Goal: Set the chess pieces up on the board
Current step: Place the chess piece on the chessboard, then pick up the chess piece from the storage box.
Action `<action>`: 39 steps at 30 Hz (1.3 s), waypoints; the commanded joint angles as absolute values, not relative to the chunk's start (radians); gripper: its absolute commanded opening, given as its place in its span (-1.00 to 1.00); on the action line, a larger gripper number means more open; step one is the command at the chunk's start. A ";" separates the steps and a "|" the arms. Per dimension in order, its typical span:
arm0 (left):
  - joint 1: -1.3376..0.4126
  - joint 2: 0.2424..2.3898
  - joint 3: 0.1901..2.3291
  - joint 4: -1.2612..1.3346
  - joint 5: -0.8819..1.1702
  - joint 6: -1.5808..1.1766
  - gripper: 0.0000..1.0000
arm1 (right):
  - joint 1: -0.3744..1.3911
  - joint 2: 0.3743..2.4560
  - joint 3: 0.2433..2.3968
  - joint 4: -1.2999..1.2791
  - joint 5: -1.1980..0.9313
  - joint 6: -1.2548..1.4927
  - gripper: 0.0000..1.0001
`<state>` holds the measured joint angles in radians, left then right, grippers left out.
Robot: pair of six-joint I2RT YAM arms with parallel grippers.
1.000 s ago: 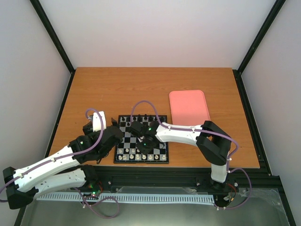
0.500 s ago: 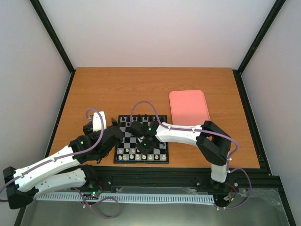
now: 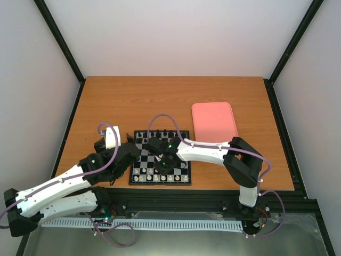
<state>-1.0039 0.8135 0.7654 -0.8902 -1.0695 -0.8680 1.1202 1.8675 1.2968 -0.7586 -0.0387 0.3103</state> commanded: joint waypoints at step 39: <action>-0.998 0.809 0.786 -0.879 -1.082 -0.854 1.00 | 0.866 1.481 1.167 -0.798 0.406 0.392 1.00</action>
<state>-1.0039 0.8059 0.7654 -0.8902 -1.0695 -0.8677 0.9058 1.5314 1.2274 -0.8356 0.3592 0.3641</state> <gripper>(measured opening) 0.997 0.999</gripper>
